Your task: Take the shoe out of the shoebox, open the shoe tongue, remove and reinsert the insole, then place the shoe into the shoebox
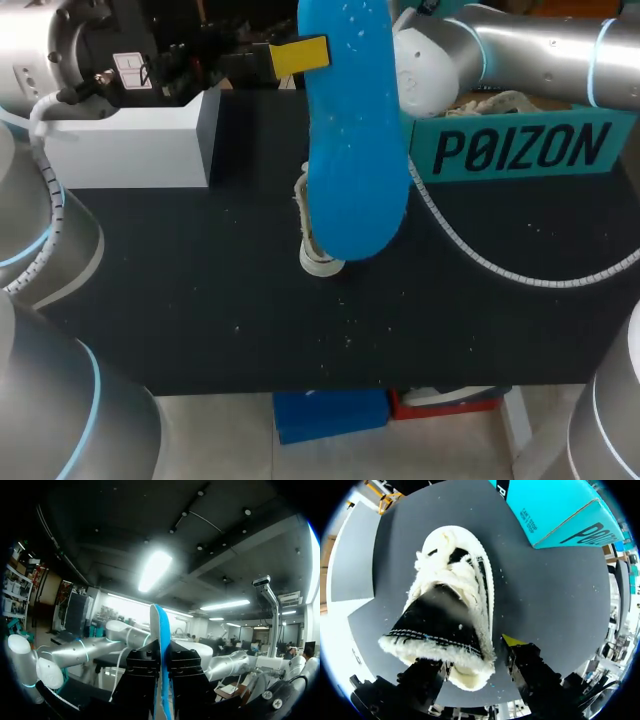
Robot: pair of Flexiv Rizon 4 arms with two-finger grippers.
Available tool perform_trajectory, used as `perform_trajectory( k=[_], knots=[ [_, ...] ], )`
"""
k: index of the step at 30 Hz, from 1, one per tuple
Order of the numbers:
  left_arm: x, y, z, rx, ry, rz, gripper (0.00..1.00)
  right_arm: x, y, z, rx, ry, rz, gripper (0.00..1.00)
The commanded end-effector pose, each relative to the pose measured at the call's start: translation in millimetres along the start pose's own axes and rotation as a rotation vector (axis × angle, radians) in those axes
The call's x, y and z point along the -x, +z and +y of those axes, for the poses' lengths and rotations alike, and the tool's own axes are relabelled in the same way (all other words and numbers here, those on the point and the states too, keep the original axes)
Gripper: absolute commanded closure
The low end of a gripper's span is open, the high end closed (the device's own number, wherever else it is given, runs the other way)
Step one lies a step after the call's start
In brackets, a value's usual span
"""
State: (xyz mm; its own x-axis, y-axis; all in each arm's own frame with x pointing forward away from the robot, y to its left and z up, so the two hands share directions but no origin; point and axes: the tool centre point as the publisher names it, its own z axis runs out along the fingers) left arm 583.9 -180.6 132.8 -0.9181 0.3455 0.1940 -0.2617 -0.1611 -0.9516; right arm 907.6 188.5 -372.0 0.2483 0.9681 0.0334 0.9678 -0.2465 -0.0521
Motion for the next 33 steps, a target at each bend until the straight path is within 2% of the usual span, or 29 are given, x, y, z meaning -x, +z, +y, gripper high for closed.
perform_trajectory(
  k=[1,6,21,22,24,29,33],
  knots=[
    [1.2,2,0,0.000,0.001,-0.002,1.00,29.5,-35,-14.3,0.063,-0.022,0.295,0.00],
    [1.2,2,0,0.000,0.001,-0.002,1.00,20.9,-70,-19.1,0.152,-0.145,0.549,0.00],
    [1.2,2,0,0.000,0.001,-0.002,1.00,20.9,-70,-19.1,0.152,-0.145,0.549,0.00],
    [1.2,2,0,0.000,0.001,-0.002,1.00,29.6,-71,-22.0,0.128,-0.119,0.572,0.00],
    [1.2,2,0,0.000,0.001,-0.002,1.00,41.1,-79,-24.6,0.137,-0.075,0.650,0.00],
    [1.2,2,0,0.000,0.001,-0.002,1.00,46.1,-99,-25.0,0.135,-0.038,0.808,0.00],
    [1.2,2,0,0.000,0.001,-0.002,1.00,42.4,-116,-24.7,0.149,-0.049,0.920,0.00]
  ],
)
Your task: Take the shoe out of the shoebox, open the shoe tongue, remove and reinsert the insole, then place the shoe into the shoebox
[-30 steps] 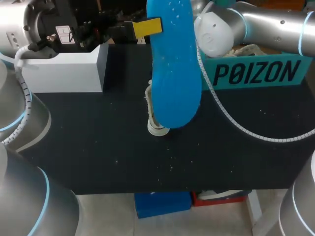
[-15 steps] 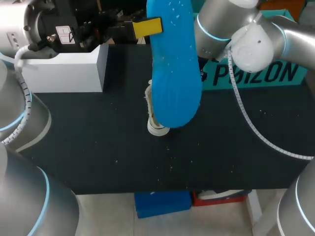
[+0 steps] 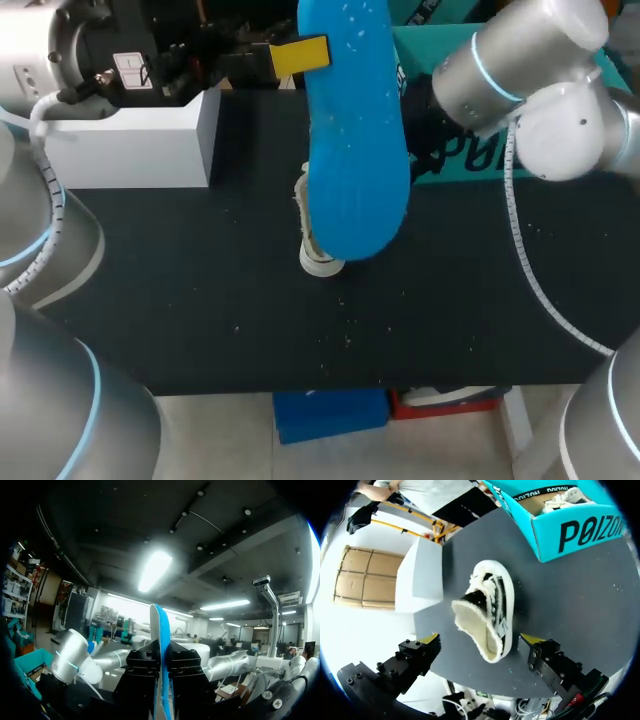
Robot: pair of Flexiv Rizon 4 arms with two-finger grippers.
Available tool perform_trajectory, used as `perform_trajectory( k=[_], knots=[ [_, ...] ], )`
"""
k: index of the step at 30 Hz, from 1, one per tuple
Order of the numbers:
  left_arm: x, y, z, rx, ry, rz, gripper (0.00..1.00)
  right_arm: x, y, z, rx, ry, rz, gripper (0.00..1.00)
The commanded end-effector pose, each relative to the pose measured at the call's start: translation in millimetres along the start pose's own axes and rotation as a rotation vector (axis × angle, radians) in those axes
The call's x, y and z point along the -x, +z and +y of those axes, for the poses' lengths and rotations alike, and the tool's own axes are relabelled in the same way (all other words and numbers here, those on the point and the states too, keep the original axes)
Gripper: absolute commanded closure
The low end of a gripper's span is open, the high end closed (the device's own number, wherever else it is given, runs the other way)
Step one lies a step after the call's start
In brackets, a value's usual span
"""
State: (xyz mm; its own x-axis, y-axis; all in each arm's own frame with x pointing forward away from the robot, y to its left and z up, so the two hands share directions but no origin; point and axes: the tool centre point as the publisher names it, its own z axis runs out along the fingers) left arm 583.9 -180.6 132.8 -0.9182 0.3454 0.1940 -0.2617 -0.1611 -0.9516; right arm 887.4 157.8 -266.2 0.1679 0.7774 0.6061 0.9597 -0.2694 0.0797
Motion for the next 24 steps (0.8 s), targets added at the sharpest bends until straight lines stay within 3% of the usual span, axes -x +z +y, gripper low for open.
perform_trajectory(
  k=[1,6,12,18,24],
  knots=[
    [1.2,2,0,0.000,0.001,-0.002,1.00,0.4,-17,-5.3,0.013,-0.009,0.341,0.00],
    [1.2,2,0,0.000,0.001,-0.002,1.00,-9.4,-20,-5.4,0.010,-0.014,0.416,0.00],
    [1.2,2,0,0.000,0.001,-0.002,1.00,-19.6,-22,-5.7,-0.052,0.045,0.620,0.00],
    [1.2,2,0,0.000,0.001,-0.002,1.00,-26.5,-28,-5.6,-0.078,0.065,0.748,0.00],
    [1.2,2,0,0.000,0.001,-0.002,1.00,-29.4,-31,-6.3,-0.088,0.069,0.808,0.00]
  ],
)
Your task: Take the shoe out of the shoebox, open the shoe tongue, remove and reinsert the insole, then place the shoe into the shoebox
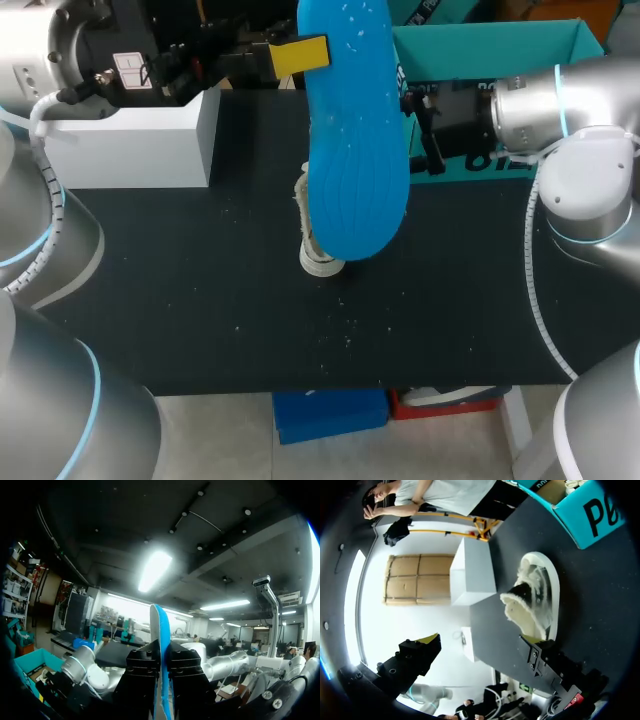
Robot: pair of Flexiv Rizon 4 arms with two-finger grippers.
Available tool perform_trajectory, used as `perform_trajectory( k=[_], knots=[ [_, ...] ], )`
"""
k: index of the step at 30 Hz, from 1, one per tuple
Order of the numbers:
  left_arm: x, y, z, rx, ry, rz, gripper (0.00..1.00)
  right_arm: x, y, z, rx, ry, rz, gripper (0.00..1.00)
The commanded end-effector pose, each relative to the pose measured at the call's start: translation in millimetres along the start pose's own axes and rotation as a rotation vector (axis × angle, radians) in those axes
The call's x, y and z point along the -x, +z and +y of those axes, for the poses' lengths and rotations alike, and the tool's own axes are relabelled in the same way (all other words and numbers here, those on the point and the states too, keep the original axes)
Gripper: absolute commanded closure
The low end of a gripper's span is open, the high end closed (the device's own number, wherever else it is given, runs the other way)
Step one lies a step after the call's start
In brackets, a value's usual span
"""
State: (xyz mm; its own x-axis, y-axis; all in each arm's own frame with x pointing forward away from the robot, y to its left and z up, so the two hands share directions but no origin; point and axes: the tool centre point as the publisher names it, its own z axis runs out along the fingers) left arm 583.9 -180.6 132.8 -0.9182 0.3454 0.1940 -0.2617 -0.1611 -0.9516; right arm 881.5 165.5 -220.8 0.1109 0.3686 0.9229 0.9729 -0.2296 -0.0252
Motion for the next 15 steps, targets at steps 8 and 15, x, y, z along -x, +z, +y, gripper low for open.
perform_trajectory(
  k=[8,15],
  knots=[
    [6.8,6,4,0.028,0.117,0.014,1.00,2.9,1,-3.4,0.020,-0.037,0.278,0.00],
    [29.8,8,56,0.087,0.291,0.062,1.00,2.9,1,-3.4,0.020,-0.037,0.278,0.00]
  ],
)
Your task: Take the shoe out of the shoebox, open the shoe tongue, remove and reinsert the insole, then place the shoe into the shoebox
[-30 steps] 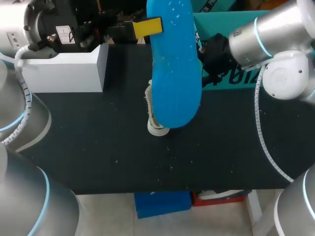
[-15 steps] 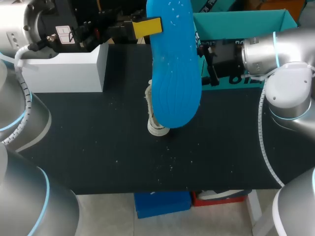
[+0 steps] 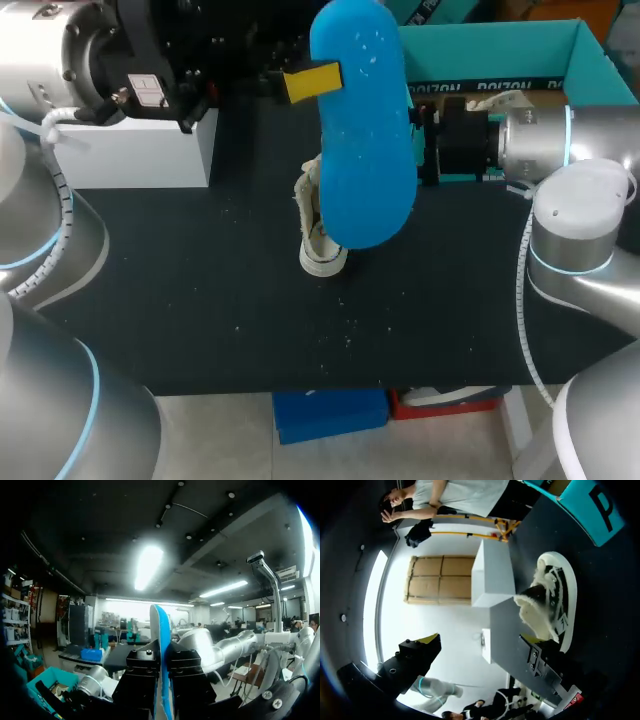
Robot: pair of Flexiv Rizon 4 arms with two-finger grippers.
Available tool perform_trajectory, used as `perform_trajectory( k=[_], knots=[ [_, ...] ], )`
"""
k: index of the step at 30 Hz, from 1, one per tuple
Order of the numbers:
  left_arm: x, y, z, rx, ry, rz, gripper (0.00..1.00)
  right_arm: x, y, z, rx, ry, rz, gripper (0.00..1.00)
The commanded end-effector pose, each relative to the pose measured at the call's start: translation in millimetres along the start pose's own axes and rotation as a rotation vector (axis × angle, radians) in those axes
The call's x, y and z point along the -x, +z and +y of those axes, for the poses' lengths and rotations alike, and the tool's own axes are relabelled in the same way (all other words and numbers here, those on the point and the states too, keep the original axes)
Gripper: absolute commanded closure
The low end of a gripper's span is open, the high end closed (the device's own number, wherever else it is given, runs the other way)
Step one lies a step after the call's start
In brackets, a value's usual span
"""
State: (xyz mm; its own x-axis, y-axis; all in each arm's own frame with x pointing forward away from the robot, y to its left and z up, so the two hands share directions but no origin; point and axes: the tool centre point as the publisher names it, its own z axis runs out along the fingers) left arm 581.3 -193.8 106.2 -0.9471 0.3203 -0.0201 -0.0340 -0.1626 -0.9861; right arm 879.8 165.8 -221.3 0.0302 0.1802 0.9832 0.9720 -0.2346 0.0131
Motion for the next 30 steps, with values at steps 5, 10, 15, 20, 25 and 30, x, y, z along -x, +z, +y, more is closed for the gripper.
perform_trajectory(
  k=[5,10,15,20,25,30],
  knots=[
    [26.9,2,77,0.093,0.207,0.065,1.00,2.4,0,-1.8,0.005,-0.002,0.067,0.00],
    [38.7,-3,120,0.147,0.344,0.060,1.00,2.4,0,-1.8,0.005,-0.002,0.067,0.00],
    [43.1,-8,141,0.149,0.370,0.019,1.00,2.4,0,-1.8,0.005,-0.002,0.067,0.00],
    [43.1,-8,141,0.149,0.370,0.019,1.00,2.4,0,-1.8,0.005,-0.002,0.067,0.00],
    [43.1,-8,141,0.149,0.370,0.019,1.00,2.4,0,-1.8,0.005,-0.002,0.067,0.00],
    [43.1,-8,141,0.149,0.370,0.019,1.00,2.4,0,-1.8,0.005,-0.002,0.067,0.00]
  ],
)
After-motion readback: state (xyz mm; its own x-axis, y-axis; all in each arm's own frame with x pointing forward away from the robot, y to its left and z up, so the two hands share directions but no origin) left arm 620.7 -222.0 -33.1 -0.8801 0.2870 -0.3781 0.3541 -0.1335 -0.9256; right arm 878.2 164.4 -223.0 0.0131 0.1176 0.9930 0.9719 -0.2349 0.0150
